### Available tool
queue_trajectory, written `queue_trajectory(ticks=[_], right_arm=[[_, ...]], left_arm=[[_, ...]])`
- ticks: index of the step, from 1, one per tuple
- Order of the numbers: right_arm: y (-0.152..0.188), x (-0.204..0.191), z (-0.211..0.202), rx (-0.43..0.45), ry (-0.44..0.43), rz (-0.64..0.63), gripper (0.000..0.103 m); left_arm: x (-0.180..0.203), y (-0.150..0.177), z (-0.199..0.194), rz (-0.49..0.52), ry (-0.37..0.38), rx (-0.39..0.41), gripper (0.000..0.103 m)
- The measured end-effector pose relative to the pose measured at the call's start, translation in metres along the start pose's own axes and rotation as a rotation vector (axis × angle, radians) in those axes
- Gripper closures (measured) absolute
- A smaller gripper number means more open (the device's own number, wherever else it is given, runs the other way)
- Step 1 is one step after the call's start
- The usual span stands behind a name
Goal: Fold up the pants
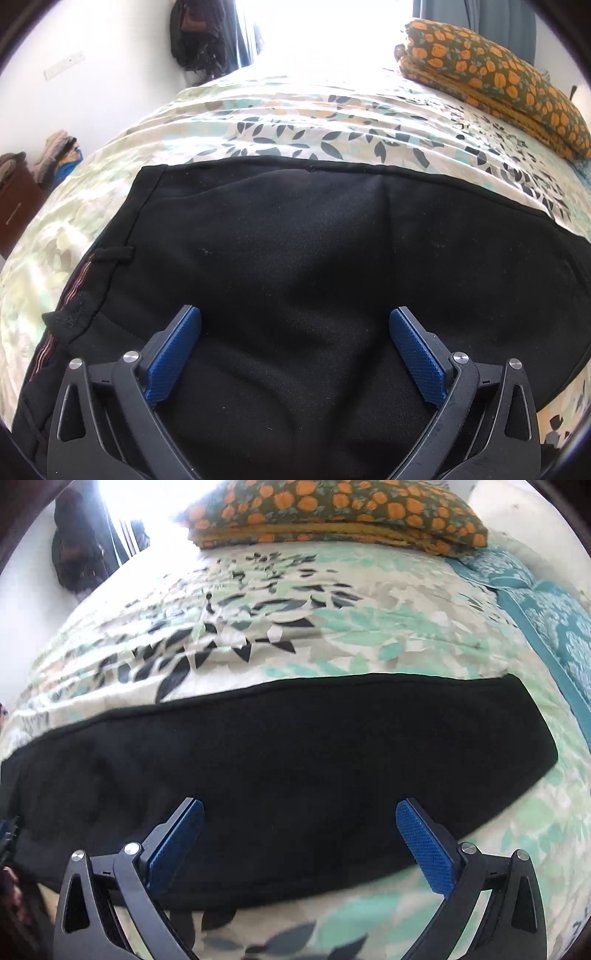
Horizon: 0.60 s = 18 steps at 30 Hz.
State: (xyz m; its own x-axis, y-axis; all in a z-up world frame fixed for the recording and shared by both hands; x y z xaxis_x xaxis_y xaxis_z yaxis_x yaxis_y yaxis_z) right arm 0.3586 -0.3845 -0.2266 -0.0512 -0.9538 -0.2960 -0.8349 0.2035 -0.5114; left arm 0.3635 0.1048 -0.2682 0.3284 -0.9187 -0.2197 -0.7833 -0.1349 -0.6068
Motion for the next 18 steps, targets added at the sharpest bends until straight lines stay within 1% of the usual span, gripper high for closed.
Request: queue_trajectory(ticks=[2, 4, 5, 6, 8, 10, 12, 14, 16, 17, 18], right_arm=[[0.025, -0.002, -0.043, 0.034, -0.031, 0.006, 0.0], [0.057, -0.005, -0.08, 0.046, -0.062, -0.001, 0.0], [0.077, -0.004, -0.099, 0.053, -0.053, -0.003, 0.0], [0.098, -0.002, -0.116, 0.062, -0.028, -0.004, 0.0], [0.142, 0.001, -0.14, 0.04, 0.032, -0.001, 0.0], [0.182, 0.006, -0.154, 0.006, 0.073, 0.023, 0.0], [0.214, 0.009, -0.161, -0.022, 0.078, 0.045, 0.0], [0.24, 0.01, -0.164, -0.04, 0.106, 0.036, 0.0], [0.249, 0.008, -0.165, -0.028, 0.127, 0.005, 0.0], [0.248, 0.007, -0.164, -0.007, 0.127, -0.013, 0.0], [0.247, 0.008, -0.163, 0.01, 0.128, -0.033, 0.0]], left_arm=[[0.001, -0.004, 0.0, 0.01, -0.003, -0.024, 0.001], [0.001, -0.009, -0.007, 0.047, -0.015, -0.063, 0.003], [0.001, -0.009, -0.015, 0.069, -0.015, -0.078, 0.003], [0.0, -0.007, -0.027, 0.082, 0.004, -0.078, 0.003], [-0.001, 0.005, -0.064, 0.105, 0.076, -0.038, 0.003], [0.0, 0.027, -0.101, 0.154, 0.145, -0.012, 0.003], [0.004, 0.057, -0.128, 0.223, 0.196, -0.026, 0.002], [0.011, 0.091, -0.146, 0.29, 0.228, -0.043, 0.002], [0.018, 0.117, -0.155, 0.344, 0.217, -0.033, 0.002], [0.021, 0.124, -0.155, 0.36, 0.195, -0.029, 0.002], [0.023, 0.129, -0.153, 0.355, 0.17, -0.033, 0.002]])
Point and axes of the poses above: each gripper's, at about its wrist camera, not at the fingertips, and z roughly the way its jaws point, x to its right, y to its underside, the point moved 2 cm from there along z, roughly the way its jaws point, and after that the axes turned 12 degrees about -y, right-handed, at the moved point
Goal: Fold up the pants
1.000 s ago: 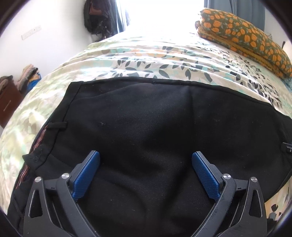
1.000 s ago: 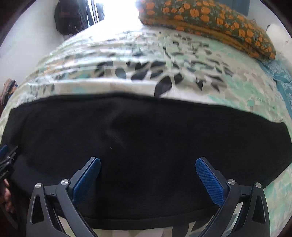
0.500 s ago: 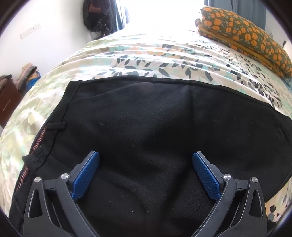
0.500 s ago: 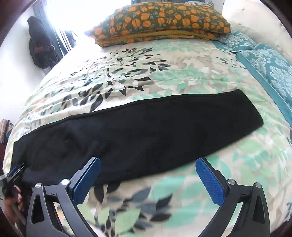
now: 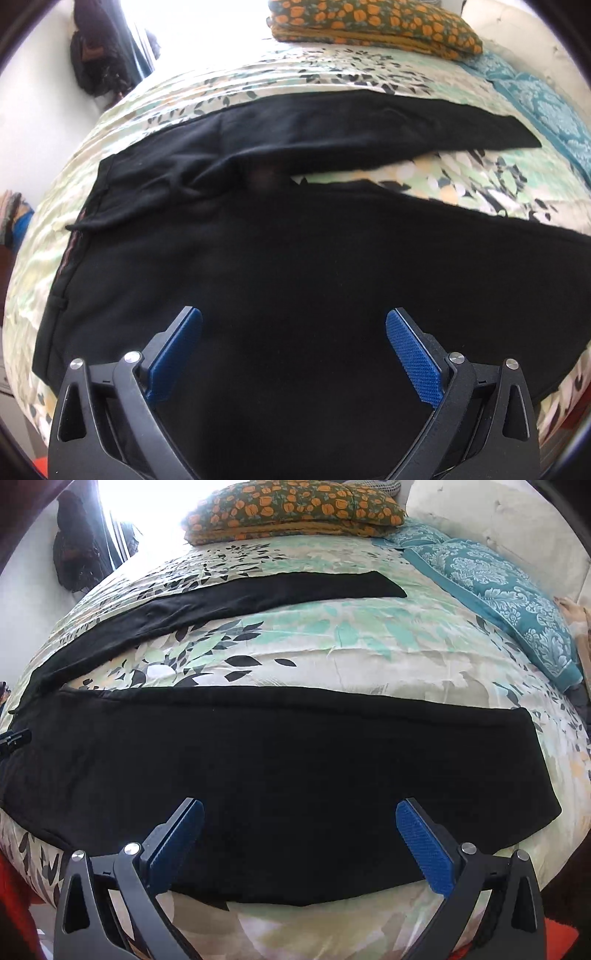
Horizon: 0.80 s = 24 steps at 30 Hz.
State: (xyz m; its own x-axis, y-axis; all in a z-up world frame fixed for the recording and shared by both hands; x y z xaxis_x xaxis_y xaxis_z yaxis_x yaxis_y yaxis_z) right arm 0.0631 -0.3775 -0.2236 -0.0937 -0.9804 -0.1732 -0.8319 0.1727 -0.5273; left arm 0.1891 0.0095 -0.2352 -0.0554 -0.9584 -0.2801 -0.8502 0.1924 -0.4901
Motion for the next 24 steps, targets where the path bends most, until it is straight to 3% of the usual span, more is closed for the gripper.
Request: queue_trajectory(ticks=[3, 6, 15, 24], right_arm=[[-0.006, 0.002, 0.015, 0.016, 0.033, -0.032, 0.0], [0.0, 0.01, 0.039, -0.038, 0.031, 0.024, 0.0], [0.012, 0.013, 0.045, 0.061, 0.02, 0.024, 0.0], [0.01, 0.013, 0.046, 0.06, 0.02, 0.025, 0.0]], left_arm=[[-0.009, 0.001, 0.01, -0.1, -0.021, -0.015, 0.002], [-0.02, 0.005, 0.026, -0.189, -0.013, -0.036, 0.001], [-0.015, 0.012, 0.027, -0.185, -0.046, 0.043, 0.0], [-0.012, 0.003, 0.021, -0.147, -0.097, -0.061, 0.001]])
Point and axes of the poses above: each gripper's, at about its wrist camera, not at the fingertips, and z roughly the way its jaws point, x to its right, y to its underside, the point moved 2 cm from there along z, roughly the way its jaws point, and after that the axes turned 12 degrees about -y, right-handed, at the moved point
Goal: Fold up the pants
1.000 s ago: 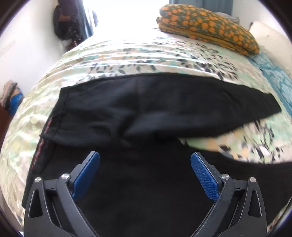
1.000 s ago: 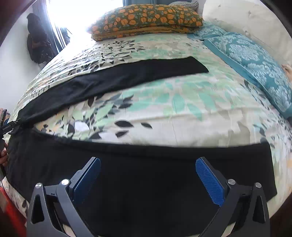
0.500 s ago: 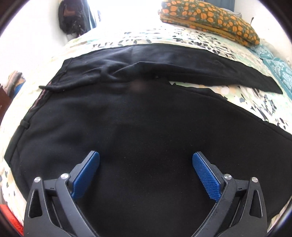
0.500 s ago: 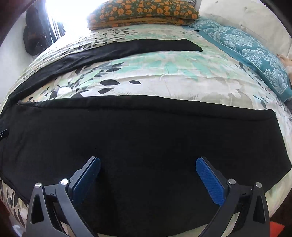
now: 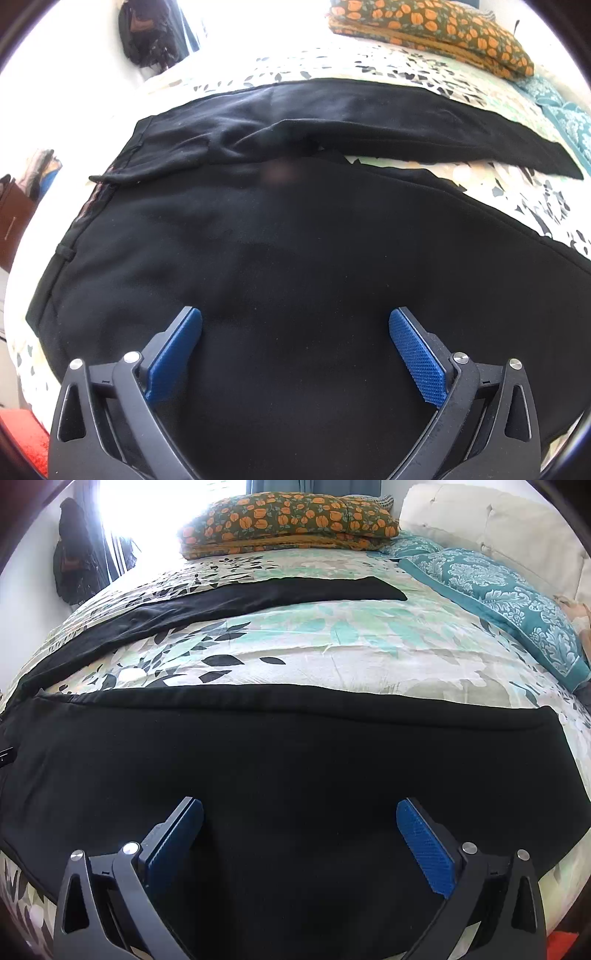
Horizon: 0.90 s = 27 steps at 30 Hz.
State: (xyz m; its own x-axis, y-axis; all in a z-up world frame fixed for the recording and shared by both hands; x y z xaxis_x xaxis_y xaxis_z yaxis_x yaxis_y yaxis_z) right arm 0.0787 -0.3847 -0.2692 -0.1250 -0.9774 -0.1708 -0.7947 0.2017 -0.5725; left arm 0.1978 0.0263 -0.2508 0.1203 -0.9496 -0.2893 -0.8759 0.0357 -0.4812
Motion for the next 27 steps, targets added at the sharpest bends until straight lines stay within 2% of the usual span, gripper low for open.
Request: queue_trajectory(ticks=[2, 4, 9, 16, 19, 22, 27], right_arm=[[0.0, 0.0, 0.0, -0.002, 0.001, -0.001, 0.0], [0.0, 0.001, 0.0, -0.002, 0.001, 0.001, 0.0], [0.0, 0.0, -0.001, 0.001, 0.007, -0.001, 0.0], [-0.003, 0.001, -0.009, -0.06, 0.011, 0.015, 0.0], [-0.003, 0.002, -0.024, -0.046, 0.033, 0.032, 0.0], [-0.007, 0.002, -0.043, 0.01, 0.02, 0.044, 0.0], [-0.03, 0.01, -0.06, 0.081, -0.06, 0.111, 0.0]], left_arm=[[0.0, -0.001, -0.004, 0.006, 0.005, -0.024, 0.002], [-0.002, -0.001, -0.01, 0.001, 0.043, -0.031, 0.002], [-0.012, -0.008, -0.027, -0.024, 0.102, 0.011, 0.002], [-0.032, -0.047, -0.032, -0.07, 0.08, 0.074, 0.002], [-0.042, -0.065, -0.02, -0.106, 0.067, 0.081, 0.002], [-0.045, -0.077, 0.003, -0.132, 0.051, 0.047, 0.002], [-0.041, -0.075, 0.051, -0.142, 0.009, -0.026, 0.002]])
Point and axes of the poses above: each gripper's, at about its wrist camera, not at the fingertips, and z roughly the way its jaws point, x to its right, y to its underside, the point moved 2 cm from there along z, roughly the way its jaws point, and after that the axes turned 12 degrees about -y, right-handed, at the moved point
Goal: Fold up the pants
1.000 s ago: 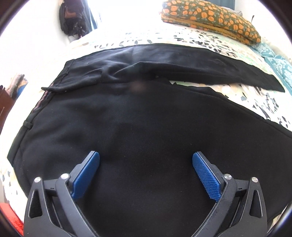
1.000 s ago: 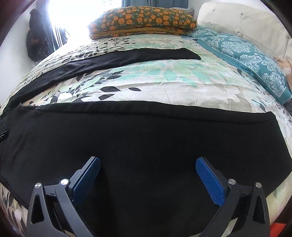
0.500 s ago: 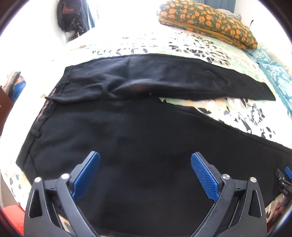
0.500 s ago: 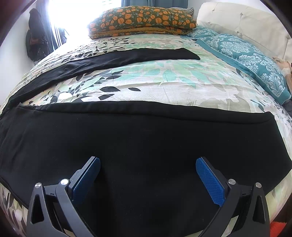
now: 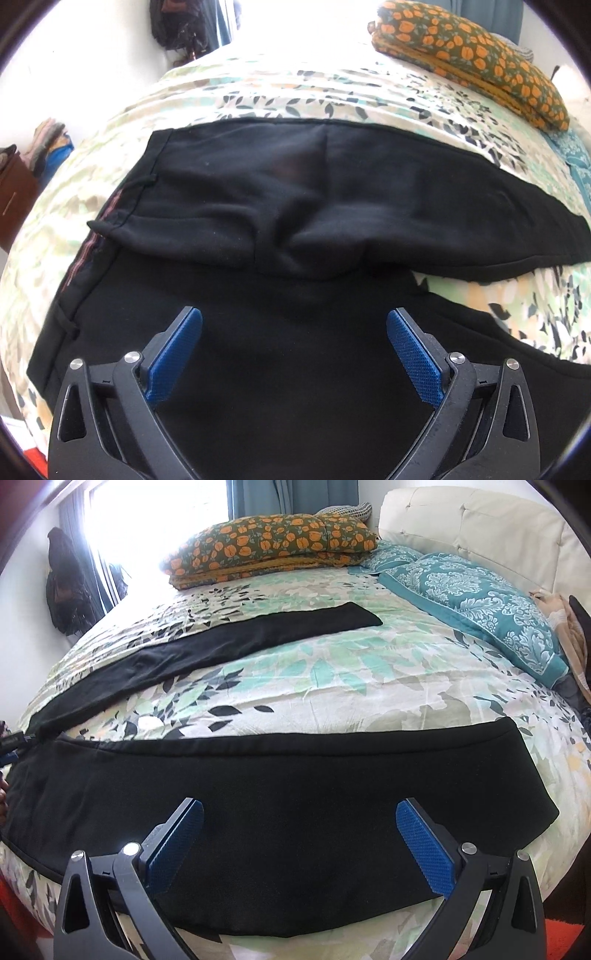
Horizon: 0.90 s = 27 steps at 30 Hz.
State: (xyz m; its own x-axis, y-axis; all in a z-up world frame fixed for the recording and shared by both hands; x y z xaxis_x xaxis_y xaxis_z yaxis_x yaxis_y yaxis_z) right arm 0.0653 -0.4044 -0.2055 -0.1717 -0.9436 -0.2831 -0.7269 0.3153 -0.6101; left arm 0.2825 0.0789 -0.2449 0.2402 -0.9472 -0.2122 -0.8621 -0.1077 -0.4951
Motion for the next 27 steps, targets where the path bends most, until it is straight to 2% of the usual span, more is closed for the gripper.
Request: queue_trajectory(ticks=[2, 4, 8, 12, 15, 17, 22, 27], right_arm=[[-0.017, 0.005, 0.004, -0.011, -0.039, 0.033, 0.0], [-0.041, 0.013, 0.014, -0.032, -0.07, 0.052, 0.0], [-0.11, 0.046, 0.047, -0.044, -0.13, 0.156, 0.0], [-0.185, 0.092, 0.104, -0.057, -0.065, 0.206, 0.0], [-0.233, 0.122, 0.158, -0.106, -0.02, 0.186, 0.0], [-0.26, 0.136, 0.192, -0.145, 0.041, 0.146, 0.0], [-0.31, 0.153, 0.256, -0.187, 0.1, 0.095, 0.0], [-0.331, 0.162, 0.296, -0.195, 0.133, 0.084, 0.001]], left_arm=[[0.002, 0.008, 0.014, 0.007, -0.011, 0.007, 0.001], [0.003, 0.015, 0.012, -0.003, -0.02, 0.071, 0.001], [0.003, 0.018, 0.011, -0.007, -0.028, 0.106, 0.001], [0.004, 0.019, 0.013, -0.013, -0.029, 0.125, 0.001], [0.004, 0.019, 0.014, -0.015, -0.033, 0.14, 0.001], [0.006, 0.021, 0.014, -0.012, -0.041, 0.151, 0.001], [0.007, 0.022, 0.015, -0.014, -0.047, 0.168, 0.001], [0.008, 0.023, 0.015, -0.015, -0.052, 0.179, 0.001]])
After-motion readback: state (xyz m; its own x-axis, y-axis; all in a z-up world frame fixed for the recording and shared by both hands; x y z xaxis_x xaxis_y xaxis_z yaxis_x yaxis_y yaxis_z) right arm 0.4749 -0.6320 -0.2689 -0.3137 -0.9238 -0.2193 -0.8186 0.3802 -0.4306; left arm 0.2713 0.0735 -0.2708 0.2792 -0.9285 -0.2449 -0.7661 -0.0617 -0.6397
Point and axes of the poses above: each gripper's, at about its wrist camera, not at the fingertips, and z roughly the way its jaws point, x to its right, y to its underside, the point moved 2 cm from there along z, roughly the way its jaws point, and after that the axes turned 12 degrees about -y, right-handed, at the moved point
